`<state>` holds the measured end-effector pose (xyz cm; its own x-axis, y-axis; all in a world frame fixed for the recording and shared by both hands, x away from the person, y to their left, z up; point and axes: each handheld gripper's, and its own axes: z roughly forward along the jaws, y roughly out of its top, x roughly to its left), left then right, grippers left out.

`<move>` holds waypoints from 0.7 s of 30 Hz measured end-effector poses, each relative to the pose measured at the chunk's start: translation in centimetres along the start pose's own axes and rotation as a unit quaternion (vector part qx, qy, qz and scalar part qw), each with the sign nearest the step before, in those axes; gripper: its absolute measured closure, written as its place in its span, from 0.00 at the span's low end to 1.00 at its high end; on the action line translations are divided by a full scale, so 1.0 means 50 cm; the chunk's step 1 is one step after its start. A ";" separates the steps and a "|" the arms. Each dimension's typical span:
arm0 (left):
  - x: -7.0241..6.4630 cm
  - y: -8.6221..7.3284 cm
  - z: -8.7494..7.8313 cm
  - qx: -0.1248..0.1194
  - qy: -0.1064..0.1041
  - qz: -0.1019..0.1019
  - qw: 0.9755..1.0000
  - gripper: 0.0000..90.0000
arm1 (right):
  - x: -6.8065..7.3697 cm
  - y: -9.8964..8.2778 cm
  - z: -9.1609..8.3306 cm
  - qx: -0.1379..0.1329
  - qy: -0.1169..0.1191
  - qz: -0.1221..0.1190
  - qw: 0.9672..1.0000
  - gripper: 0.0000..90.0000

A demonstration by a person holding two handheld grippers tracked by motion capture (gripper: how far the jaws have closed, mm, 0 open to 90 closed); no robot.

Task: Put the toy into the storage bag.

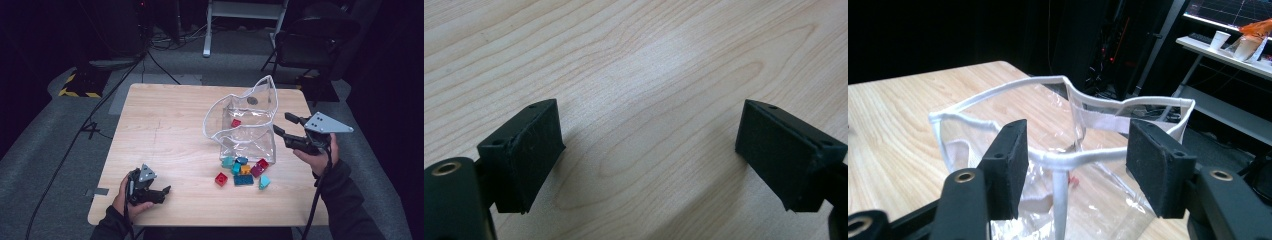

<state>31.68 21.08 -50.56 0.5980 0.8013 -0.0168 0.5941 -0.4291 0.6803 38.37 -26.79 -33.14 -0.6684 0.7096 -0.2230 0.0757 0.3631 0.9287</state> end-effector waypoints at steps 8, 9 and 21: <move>0.000 0.000 0.000 0.000 0.000 0.000 1.000 0.13 | 0.016 -0.034 -0.013 0.012 0.009 -0.001 1.000 0.47; 0.000 0.000 0.000 0.000 0.000 0.000 1.000 0.13 | 0.018 -0.039 -0.013 0.015 0.010 -0.002 1.000 0.47; 0.000 0.000 0.000 0.000 0.001 -0.001 1.000 0.13 | 0.058 -0.121 -0.029 0.046 0.042 0.006 0.998 0.46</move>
<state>31.65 21.06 -50.56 0.5957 0.8030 -0.0177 0.5957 -0.4269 0.6803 34.90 -27.80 -39.00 -0.7259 0.6627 -0.1840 0.1483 0.4120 0.8990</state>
